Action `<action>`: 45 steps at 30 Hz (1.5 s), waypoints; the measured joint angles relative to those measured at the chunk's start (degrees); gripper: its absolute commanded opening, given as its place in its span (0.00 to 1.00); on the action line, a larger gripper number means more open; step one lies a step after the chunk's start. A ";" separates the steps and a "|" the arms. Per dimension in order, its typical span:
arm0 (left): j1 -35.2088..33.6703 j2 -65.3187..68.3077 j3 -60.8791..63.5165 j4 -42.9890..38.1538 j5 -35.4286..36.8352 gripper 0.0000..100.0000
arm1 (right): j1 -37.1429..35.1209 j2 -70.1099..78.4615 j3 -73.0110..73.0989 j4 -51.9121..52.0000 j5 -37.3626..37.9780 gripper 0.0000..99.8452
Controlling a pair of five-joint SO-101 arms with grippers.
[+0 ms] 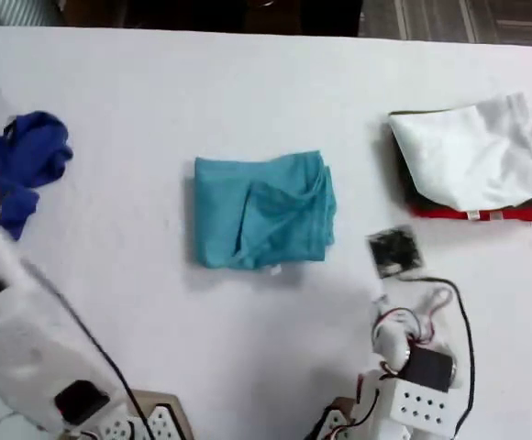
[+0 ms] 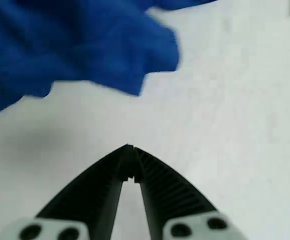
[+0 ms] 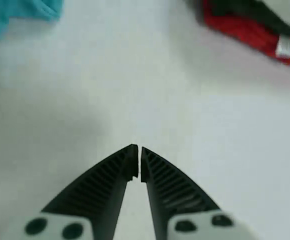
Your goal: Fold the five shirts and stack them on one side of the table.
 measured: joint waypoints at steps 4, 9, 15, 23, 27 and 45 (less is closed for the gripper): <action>-7.65 0.00 8.00 -0.70 -1.05 0.03 | -6.77 7.65 -7.30 -2.73 -0.35 0.02; -10.11 -0.70 22.42 -7.82 -1.05 0.03 | -12.66 28.22 -26.81 -2.64 -4.66 0.02; -11.25 -6.95 43.16 -24.62 -1.05 0.03 | -22.07 63.03 -57.85 7.30 -13.54 0.02; -11.87 -24.97 68.75 -44.31 -1.32 0.03 | -33.85 93.80 -94.59 20.13 -14.86 0.02; -11.96 -31.82 77.89 -52.48 -1.32 0.03 | -39.47 104.97 -106.20 23.30 -14.86 0.02; -13.01 -40.70 87.82 -60.13 5.71 0.03 | -35.52 130.29 -126.68 35.43 -14.86 0.02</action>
